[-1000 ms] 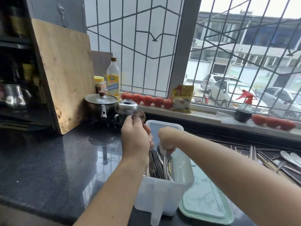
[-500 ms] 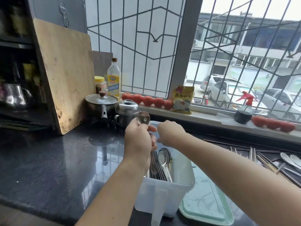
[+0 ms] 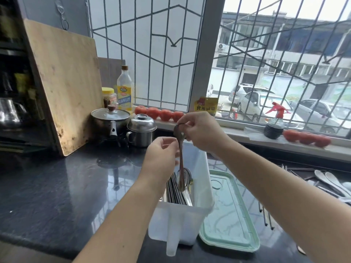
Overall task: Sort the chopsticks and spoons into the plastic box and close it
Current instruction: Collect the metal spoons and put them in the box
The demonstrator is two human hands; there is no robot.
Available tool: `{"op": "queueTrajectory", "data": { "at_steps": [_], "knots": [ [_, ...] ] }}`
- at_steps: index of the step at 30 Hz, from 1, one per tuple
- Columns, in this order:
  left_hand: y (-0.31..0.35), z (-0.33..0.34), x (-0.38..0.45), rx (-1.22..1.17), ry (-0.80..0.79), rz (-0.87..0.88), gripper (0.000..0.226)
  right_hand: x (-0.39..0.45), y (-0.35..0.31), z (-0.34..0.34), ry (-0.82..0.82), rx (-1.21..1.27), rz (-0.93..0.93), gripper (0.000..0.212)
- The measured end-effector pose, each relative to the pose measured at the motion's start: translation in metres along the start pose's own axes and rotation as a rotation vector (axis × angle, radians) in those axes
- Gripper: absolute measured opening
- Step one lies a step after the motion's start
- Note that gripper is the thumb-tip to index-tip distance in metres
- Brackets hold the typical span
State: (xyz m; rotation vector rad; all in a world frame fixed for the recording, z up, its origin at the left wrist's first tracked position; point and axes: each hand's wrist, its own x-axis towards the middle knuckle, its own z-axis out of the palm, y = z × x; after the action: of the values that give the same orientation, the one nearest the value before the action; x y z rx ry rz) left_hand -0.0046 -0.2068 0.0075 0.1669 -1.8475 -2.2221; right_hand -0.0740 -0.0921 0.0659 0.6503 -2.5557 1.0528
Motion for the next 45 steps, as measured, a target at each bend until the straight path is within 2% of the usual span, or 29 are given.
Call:
{"op": "queueTrajectory", "data": {
  "at_steps": [2, 3, 5, 7, 8, 10, 12, 14, 17, 22, 24, 26, 28, 30, 32, 34, 37, 40, 42, 45],
  "knots": [
    [0.000, 0.000, 0.001, 0.031, 0.068, 0.070, 0.019, 0.018, 0.013, -0.002, -0.036, -0.145, 0.120, 0.015],
    [0.001, 0.000, 0.001, -0.010, 0.094, 0.111, 0.021, 0.024, 0.019, 0.003, -0.167, -0.293, 0.160, 0.017],
    [0.004, -0.002, 0.002, -0.105, 0.140, 0.178, 0.022, 0.027, 0.026, 0.025, -0.538, -0.516, 0.255, 0.019],
    [0.004, -0.004, 0.002, -0.173, 0.185, 0.203, 0.022, 0.024, 0.032, 0.053, -0.767, -0.754, 0.276, 0.012],
    [0.004, -0.004, 0.002, -0.202, 0.212, 0.198, 0.022, 0.022, 0.035, 0.063, -0.807, -0.870, 0.240, 0.005],
    [0.003, -0.006, 0.004, -0.263, 0.263, 0.167, 0.020, 0.020, 0.045, 0.079, -0.786, -0.986, 0.207, 0.027],
    [0.003, -0.009, 0.005, -0.315, 0.290, 0.135, 0.019, 0.019, 0.050, 0.086, -0.776, -0.964, 0.247, 0.032],
    [0.002, -0.011, 0.006, -0.330, 0.301, 0.122, 0.018, 0.019, 0.051, 0.087, -0.783, -0.957, 0.275, 0.027],
    [0.000, -0.010, 0.008, -0.298, 0.302, 0.122, 0.019, 0.020, 0.050, 0.087, -0.714, -0.989, 0.189, 0.004],
    [0.002, -0.008, 0.003, -0.184, 0.261, 0.134, 0.018, 0.013, 0.037, 0.076, -0.496, -0.982, 0.019, 0.007],
    [0.004, -0.005, -0.004, -0.097, 0.252, 0.197, 0.017, 0.001, 0.029, 0.061, -0.356, -0.846, -0.015, 0.012],
    [0.010, -0.001, -0.010, 0.018, 0.270, 0.317, 0.019, -0.022, 0.022, 0.037, -0.174, -0.671, -0.066, 0.005],
    [0.020, 0.008, -0.019, 0.092, 0.276, 0.428, 0.022, -0.053, 0.023, 0.008, -0.017, -0.546, -0.090, 0.012],
    [0.034, 0.022, -0.034, 0.055, 0.216, 0.488, 0.024, -0.087, 0.032, -0.018, 0.099, -0.401, -0.056, 0.015],
    [0.036, 0.054, -0.056, 0.023, 0.074, 0.508, 0.024, -0.129, 0.058, -0.043, 0.154, -0.316, 0.033, 0.015],
    [0.022, 0.094, -0.082, 0.090, -0.096, 0.470, 0.023, -0.169, 0.092, -0.060, 0.174, -0.301, 0.145, 0.016],
    [-0.039, 0.154, -0.117, 0.293, -0.312, 0.335, 0.023, -0.232, 0.153, -0.082, 0.218, -0.307, 0.288, 0.019],
    [-0.112, 0.191, -0.136, 0.518, -0.386, 0.234, 0.027, -0.287, 0.206, -0.108, 0.274, -0.332, 0.352, 0.019],
    [-0.148, 0.207, -0.142, 0.633, -0.388, 0.298, 0.025, -0.311, 0.235, -0.128, 0.359, -0.354, 0.374, 0.013],
    [-0.175, 0.228, -0.136, 0.861, -0.357, 0.599, 0.015, -0.330, 0.271, -0.156, 0.500, -0.392, 0.464, 0.006]
  ]
}}
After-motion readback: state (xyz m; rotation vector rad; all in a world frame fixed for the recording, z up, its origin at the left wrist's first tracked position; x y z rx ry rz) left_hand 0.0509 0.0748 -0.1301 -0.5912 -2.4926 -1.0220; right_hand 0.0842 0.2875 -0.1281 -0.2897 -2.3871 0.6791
